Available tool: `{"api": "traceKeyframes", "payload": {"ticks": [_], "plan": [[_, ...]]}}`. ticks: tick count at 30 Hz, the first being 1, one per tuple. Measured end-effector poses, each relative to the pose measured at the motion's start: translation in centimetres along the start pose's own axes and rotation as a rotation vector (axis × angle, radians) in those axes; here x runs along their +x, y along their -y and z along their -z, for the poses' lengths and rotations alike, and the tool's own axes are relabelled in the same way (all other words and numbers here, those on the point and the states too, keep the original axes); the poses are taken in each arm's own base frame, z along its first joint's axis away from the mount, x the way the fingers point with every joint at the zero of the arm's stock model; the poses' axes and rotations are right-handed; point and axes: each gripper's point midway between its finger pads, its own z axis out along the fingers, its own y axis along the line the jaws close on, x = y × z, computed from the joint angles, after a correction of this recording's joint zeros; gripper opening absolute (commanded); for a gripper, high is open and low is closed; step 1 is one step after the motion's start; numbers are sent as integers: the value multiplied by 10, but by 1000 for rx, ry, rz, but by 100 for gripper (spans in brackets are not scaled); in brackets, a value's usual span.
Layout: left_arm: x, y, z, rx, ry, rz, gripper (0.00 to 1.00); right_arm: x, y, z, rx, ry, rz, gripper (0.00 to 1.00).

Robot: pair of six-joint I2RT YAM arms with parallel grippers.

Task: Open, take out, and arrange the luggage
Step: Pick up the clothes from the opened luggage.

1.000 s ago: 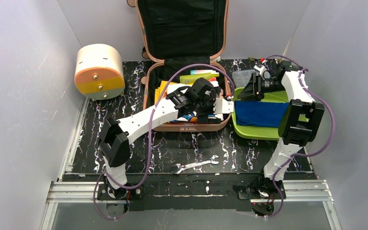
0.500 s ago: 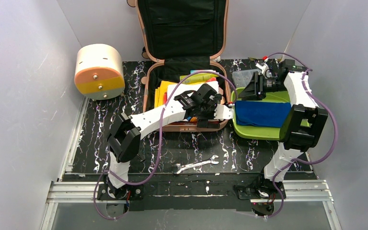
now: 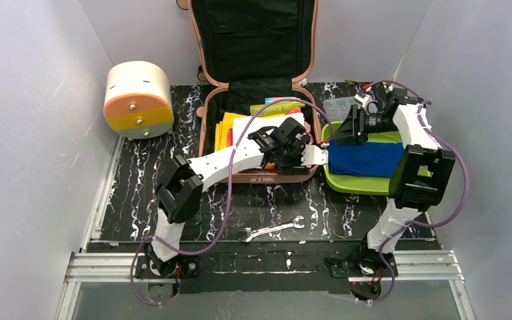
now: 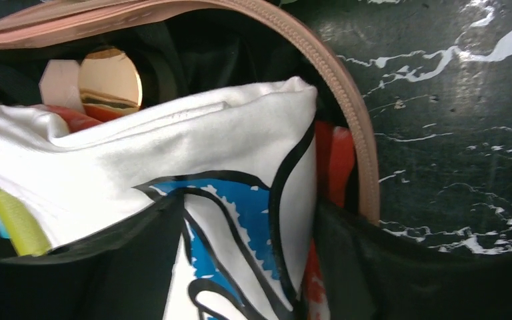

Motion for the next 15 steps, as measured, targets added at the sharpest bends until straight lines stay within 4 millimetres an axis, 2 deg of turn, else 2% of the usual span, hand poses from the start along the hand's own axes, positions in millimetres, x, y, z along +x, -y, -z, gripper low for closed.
{"api": "traceKeyframes", "payload": {"ticks": [2,7,15], "plan": [[-2,6,-2,26,4,27,45,2,1,-2,0,-3,-15,65],[-6,17,-5,69,4,82,2,0,-2,-11,0,-11,-8,65],[-3,13,-1,62,0,174,0,0,-14,-30,-13,-42,11,67]]}}
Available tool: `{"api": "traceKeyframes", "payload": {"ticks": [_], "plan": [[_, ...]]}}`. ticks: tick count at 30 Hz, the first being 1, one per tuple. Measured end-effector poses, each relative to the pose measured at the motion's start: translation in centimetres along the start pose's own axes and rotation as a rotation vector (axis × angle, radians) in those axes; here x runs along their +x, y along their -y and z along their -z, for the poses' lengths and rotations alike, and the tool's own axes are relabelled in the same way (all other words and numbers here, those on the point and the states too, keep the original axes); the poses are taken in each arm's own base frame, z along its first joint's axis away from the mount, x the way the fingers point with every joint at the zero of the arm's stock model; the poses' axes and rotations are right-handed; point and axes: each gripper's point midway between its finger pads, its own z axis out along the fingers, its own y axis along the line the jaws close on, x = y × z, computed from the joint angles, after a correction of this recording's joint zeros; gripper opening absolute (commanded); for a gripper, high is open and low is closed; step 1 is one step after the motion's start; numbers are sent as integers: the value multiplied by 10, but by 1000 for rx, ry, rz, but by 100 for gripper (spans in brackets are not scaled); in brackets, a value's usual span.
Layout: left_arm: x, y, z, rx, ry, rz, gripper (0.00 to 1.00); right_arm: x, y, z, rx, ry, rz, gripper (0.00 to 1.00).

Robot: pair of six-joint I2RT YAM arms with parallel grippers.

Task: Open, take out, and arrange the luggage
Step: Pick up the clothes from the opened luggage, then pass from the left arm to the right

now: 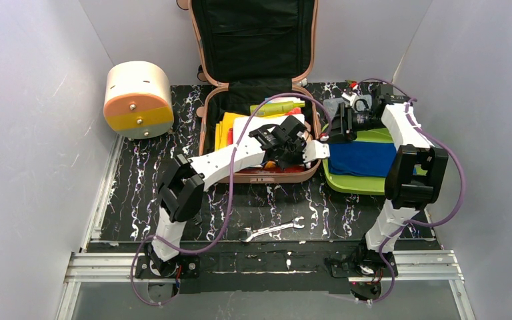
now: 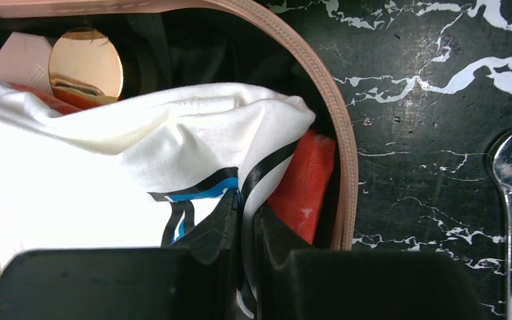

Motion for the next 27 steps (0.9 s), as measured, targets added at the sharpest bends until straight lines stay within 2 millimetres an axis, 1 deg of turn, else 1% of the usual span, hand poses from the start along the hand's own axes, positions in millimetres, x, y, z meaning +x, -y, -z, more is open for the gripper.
{"api": "traceKeyframes", "payload": {"ticks": [4,5,8,10,12,13,14,20,27], "plan": [[0,-7,5,-9,22,83,0,2,4,-4,-1,8,-36,68],[-1,-9,8,-11,33,110,0,4,6,-6,-2,6,-56,69],[-4,-19,19,-27,70,172,0,9,10,-11,-3,-2,-111,72],[-8,-27,28,-46,99,199,0,8,7,-15,-10,-2,-127,75],[-12,-33,36,-61,118,217,0,5,3,-18,-27,0,-133,84],[-13,-35,39,-63,125,223,0,4,0,-20,-37,2,-136,96],[-15,-38,41,-67,134,231,0,2,-2,-21,-48,3,-142,98],[-14,-41,47,-55,154,264,0,-6,-7,-33,-87,5,-172,98],[-15,-40,50,-41,166,284,0,-16,-12,-51,-106,5,-194,98]]}}
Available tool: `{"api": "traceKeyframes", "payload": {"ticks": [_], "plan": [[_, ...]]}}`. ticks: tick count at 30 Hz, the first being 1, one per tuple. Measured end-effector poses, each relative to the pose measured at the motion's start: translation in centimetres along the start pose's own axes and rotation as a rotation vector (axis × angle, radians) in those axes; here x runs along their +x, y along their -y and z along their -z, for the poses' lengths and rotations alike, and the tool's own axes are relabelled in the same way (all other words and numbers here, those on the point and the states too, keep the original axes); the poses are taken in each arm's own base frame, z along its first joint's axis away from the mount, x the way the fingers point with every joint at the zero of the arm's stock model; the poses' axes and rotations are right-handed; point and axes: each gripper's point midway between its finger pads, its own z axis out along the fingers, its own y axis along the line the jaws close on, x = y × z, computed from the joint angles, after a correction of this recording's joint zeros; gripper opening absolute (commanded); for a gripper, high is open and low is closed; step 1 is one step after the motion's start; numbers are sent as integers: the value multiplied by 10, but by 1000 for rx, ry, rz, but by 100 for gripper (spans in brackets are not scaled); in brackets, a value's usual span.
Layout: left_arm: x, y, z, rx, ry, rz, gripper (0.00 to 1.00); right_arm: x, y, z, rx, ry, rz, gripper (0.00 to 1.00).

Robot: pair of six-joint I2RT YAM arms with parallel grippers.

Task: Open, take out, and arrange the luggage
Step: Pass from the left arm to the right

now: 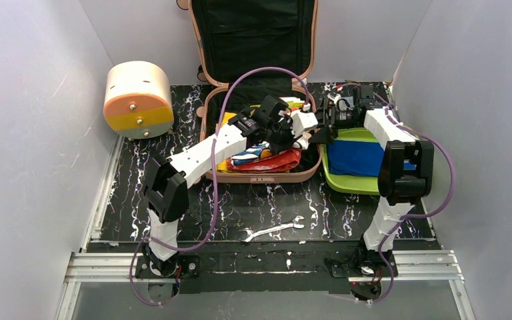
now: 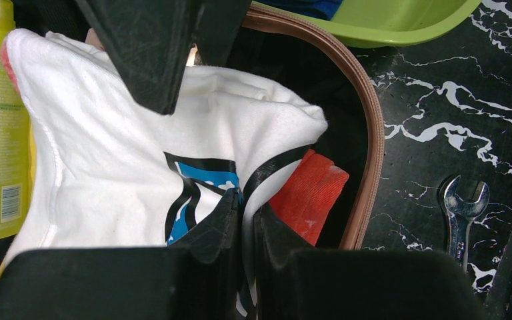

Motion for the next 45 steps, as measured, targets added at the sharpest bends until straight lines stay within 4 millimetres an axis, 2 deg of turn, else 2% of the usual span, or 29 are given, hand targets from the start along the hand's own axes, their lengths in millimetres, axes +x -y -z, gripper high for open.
{"api": "traceKeyframes", "payload": {"ticks": [6,15,16,19,21,32,40,45], "plan": [[-2,0,5,-3,6,6,0,-6,4,-21,-26,-23,-54,98],[-2,0,7,0,7,12,0,-14,-3,-34,-43,-22,-41,98],[-2,0,7,0,6,13,2,-15,-4,-35,-44,-22,-36,98],[-1,-1,7,1,3,15,18,-16,-5,-37,-43,-19,-27,98],[-1,-1,7,0,4,17,23,-16,-6,-38,-42,-18,-25,98],[-12,-10,29,-20,49,37,27,-21,-9,-33,17,7,10,98],[-14,-8,30,5,65,55,59,-20,-23,-25,30,29,62,98],[-9,8,23,83,73,55,67,-19,-21,-26,37,29,61,98]]}}
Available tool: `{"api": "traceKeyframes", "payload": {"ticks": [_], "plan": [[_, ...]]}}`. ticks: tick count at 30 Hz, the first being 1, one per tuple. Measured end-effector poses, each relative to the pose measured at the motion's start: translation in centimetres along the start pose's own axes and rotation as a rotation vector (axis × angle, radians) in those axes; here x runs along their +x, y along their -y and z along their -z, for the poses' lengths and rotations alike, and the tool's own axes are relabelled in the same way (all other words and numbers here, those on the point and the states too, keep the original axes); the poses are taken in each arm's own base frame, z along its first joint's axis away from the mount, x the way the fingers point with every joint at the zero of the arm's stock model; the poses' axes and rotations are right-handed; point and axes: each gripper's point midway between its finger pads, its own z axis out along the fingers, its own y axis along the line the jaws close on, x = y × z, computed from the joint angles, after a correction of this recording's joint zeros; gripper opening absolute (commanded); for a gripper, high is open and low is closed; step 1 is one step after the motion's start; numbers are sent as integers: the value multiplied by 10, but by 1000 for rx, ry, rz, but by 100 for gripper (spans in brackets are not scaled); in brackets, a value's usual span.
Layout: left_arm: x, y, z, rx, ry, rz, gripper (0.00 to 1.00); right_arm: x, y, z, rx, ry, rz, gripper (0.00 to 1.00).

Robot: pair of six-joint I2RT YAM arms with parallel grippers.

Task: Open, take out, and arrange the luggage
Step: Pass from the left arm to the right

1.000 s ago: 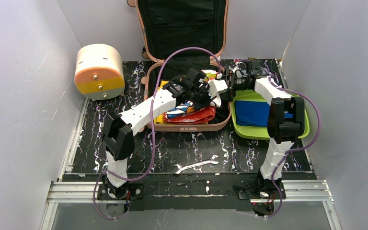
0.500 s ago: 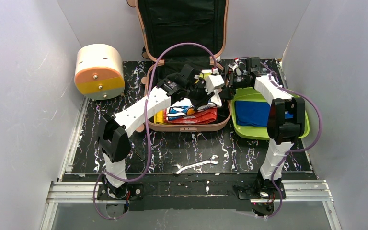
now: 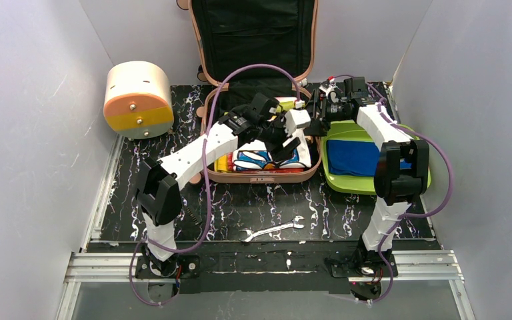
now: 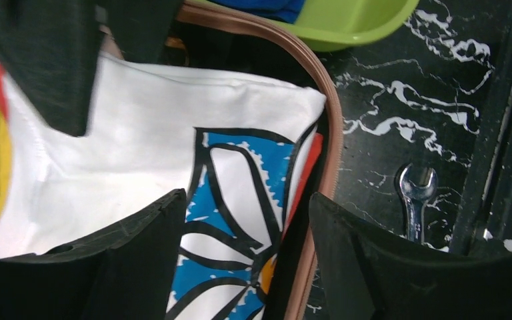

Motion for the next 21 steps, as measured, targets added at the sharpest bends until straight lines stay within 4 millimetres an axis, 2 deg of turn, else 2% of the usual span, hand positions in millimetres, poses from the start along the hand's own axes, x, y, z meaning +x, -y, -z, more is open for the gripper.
{"api": "traceKeyframes", "payload": {"ticks": [4,9,13,17,21], "plan": [[20,20,-12,53,-52,-20,68,0,0,0,0,0,5,98],[19,37,-18,80,-62,-52,68,3,10,-5,9,-17,22,98],[18,33,-19,57,-61,-64,69,12,27,-12,19,-49,-12,98],[22,25,-20,27,-73,-76,69,15,23,-14,-2,-63,11,94],[40,19,-15,1,-111,-75,71,21,22,-21,-8,-81,59,90]]}}
